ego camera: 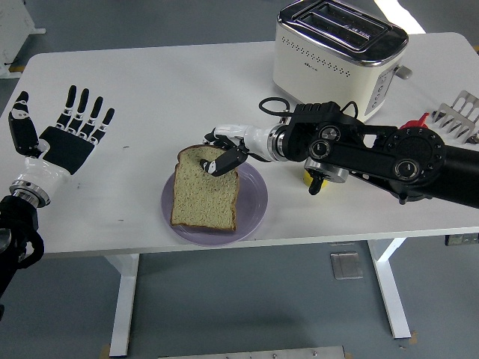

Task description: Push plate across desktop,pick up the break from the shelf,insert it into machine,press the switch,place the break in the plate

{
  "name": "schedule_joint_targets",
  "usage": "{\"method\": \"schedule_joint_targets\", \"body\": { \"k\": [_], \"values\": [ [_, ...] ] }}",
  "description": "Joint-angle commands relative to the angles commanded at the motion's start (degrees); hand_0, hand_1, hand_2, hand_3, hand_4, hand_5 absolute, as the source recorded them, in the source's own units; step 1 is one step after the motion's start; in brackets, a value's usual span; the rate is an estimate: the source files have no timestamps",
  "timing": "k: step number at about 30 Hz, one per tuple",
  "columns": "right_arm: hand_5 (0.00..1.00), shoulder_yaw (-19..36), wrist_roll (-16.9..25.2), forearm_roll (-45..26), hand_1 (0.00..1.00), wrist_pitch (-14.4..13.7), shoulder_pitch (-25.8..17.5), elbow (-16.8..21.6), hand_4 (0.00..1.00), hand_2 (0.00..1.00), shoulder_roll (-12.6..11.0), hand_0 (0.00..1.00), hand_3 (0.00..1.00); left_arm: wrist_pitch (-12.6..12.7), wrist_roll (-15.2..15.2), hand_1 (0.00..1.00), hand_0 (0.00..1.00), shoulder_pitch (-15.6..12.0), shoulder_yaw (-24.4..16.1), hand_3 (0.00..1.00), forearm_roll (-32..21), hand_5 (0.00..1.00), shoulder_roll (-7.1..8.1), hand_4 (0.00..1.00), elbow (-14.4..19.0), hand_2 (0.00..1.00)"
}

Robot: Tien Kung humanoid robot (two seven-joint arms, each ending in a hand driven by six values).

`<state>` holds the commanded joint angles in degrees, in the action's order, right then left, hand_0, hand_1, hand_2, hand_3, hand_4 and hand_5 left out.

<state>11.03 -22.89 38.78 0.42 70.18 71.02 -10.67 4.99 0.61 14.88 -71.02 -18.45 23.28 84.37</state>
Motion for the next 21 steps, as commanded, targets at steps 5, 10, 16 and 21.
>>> {"method": "schedule_joint_targets", "body": {
  "k": [5,10,16,21],
  "values": [
    [0.127,-0.2,0.3,0.8,0.654,2.1,0.0,-0.3,0.607,0.650,0.1,0.524,0.596,0.1,-0.1,0.754,0.816,0.1,-0.1,0.712,0.0,0.998,0.01,0.796,-0.2,0.702],
    [0.127,-0.2,0.5,1.2,0.654,3.4,0.1,-0.4,0.607,0.650,0.2,0.524,0.596,0.1,-0.1,0.754,0.816,0.1,-0.3,0.712,0.1,0.998,0.01,0.796,-0.3,0.702],
    [0.162,-0.1,0.8,1.6,0.676,3.9,0.2,-0.5,0.646,0.672,0.2,0.567,0.611,0.3,-0.3,0.754,0.815,0.2,-0.5,0.713,0.5,0.998,0.02,0.795,-0.7,0.702],
    [0.176,0.6,1.3,2.4,0.678,3.7,0.3,-0.6,0.650,0.672,0.0,0.569,0.616,0.3,-0.5,0.754,0.815,0.3,-0.9,0.712,1.1,0.998,0.04,0.795,-1.2,0.701]
  ]
}}
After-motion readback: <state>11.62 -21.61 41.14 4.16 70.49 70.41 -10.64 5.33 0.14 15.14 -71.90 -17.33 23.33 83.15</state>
